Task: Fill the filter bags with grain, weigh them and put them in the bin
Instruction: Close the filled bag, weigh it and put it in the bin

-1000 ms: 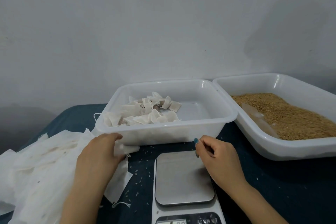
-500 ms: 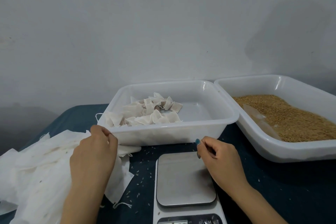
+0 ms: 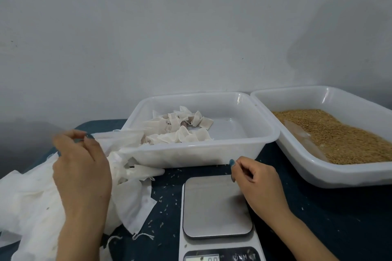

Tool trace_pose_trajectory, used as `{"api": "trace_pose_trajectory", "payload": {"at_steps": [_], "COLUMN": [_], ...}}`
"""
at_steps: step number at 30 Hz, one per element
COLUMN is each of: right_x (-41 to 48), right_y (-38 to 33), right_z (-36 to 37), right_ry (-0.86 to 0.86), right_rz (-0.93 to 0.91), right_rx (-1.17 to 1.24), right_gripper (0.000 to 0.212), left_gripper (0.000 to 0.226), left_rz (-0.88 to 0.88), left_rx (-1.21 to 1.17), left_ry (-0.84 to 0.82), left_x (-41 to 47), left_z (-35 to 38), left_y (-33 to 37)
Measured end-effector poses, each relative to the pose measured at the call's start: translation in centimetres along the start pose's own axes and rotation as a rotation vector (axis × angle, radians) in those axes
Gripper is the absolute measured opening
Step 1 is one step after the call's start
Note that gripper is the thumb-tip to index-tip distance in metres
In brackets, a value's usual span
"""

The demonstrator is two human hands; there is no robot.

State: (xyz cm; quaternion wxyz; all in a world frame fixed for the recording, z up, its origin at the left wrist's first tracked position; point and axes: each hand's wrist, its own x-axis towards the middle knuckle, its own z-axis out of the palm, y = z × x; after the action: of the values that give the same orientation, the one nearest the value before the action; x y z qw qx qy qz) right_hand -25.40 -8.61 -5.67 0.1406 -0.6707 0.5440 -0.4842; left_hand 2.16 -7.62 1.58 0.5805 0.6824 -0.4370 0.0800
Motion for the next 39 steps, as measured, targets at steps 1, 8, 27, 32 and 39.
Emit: {"api": "trace_pose_trajectory", "payload": {"at_steps": [1, 8, 27, 32, 39], "right_x": [0.0, 0.2, 0.3, 0.6, 0.6], "right_y": [0.0, -0.7, -1.9, -1.9, -1.7], "right_z": [0.0, -0.2, -0.2, -0.4, -0.6], "right_ry": [-0.001, -0.079, -0.228, -0.179, -0.16], "right_rz": [0.001, 0.009, 0.268, 0.343, 0.372], "right_rx": [0.004, 0.218, 0.685, 0.748, 0.77], "right_gripper": [0.038, 0.028, 0.029, 0.03, 0.032], "left_gripper": [0.009, 0.017, 0.011, 0.013, 0.011], "left_rz": [0.003, -0.192, -0.379, -0.365, -0.343], "left_rx": [-0.079, -0.497, -0.892, -0.828, -0.789], "left_ry": [0.006, -0.457, -0.879, -0.943, -1.013], "left_x": [-0.2, -2.1, -7.5, -7.5, -7.3], "left_z": [-0.1, 2.3, 4.8, 4.9, 4.7], "left_y": [0.4, 1.6, 3.1, 3.5, 3.5]}}
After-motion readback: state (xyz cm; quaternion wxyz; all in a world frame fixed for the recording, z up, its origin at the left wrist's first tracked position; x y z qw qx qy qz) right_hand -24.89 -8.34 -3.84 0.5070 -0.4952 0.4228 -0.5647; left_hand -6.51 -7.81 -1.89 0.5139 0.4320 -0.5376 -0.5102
